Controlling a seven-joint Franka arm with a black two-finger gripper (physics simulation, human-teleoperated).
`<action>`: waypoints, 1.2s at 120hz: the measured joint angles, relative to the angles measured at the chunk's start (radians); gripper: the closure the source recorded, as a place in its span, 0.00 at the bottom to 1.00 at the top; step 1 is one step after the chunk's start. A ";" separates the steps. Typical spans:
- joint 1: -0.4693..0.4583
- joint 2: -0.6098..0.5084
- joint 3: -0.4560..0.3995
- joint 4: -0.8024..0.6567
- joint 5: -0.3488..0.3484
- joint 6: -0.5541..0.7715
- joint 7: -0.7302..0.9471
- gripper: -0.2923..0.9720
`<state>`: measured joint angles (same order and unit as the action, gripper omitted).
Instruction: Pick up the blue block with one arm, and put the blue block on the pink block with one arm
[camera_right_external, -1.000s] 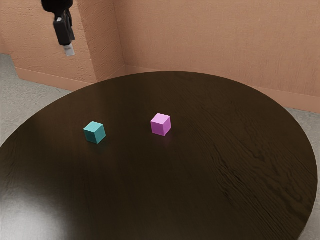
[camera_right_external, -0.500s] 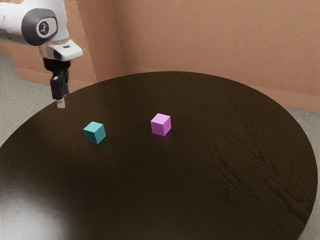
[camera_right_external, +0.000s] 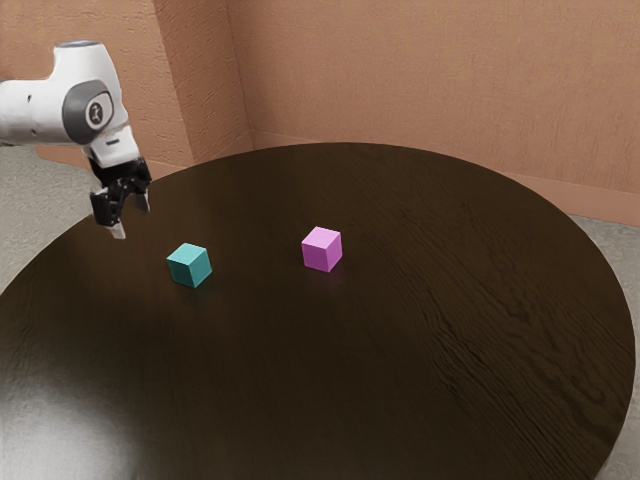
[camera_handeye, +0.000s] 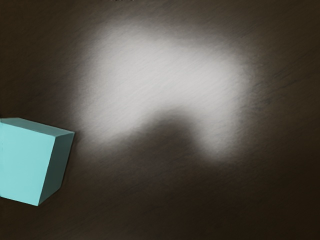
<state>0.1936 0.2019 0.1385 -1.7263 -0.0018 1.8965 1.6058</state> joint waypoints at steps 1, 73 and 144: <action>0.000 0.006 0.000 0.001 -0.002 0.005 0.008 0.23; 0.033 0.381 0.002 0.298 -0.124 0.152 0.416 0.23; 0.044 0.553 0.020 0.442 -0.220 0.158 0.468 0.23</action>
<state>0.2379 0.7553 0.1582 -1.2846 -0.2215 2.0550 2.0736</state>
